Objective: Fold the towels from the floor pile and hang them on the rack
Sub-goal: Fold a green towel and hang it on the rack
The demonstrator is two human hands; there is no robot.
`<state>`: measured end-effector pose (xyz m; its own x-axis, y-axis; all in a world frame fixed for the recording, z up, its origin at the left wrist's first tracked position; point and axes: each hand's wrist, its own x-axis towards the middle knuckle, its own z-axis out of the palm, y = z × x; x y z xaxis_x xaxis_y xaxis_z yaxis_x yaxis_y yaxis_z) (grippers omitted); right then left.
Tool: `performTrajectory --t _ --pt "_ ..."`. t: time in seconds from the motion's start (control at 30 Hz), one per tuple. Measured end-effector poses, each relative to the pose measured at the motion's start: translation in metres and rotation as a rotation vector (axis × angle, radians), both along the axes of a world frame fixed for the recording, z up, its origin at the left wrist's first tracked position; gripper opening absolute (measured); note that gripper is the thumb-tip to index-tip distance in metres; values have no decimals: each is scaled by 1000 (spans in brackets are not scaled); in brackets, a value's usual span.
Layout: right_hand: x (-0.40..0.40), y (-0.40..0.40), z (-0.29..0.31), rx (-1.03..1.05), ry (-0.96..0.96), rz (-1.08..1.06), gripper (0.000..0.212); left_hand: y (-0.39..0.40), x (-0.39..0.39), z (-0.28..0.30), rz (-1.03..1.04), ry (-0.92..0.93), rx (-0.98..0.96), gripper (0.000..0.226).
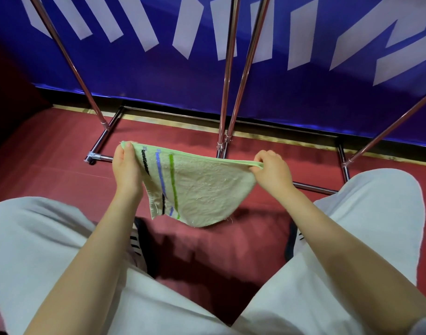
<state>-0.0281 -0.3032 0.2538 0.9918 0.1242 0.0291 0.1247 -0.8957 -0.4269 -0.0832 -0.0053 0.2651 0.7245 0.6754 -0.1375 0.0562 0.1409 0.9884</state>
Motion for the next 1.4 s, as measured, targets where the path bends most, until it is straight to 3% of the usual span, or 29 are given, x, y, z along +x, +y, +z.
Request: performTrajectory --t 0.13,0.23,0.33,0.53,0.67,1.03,1.3,1.4 --pt "2 2 11 510 87 -60 12 6 1 -4 71 43 -97 27" --pt "3 5 21 700 80 -67 9 12 3 -11 139 117 -154 30" --pt "-1 7 17 711 80 -38 8 12 4 -15 139 209 -125 28" --pt "1 4 17 856 137 -70 3 12 5 -18 145 216 -117 29" --pt "-1 2 15 930 171 -74 11 15 5 -20 117 227 -26 31" --pt "0 4 4 851 135 -265 7 3 1 -27 -34 231 39 23" --pt "-7 23 -11 910 272 -377 18 -38 -3 -24 -113 295 -309 25" --pt "-14 35 -8 987 326 -342 18 -62 -9 -14 -173 271 -353 25"
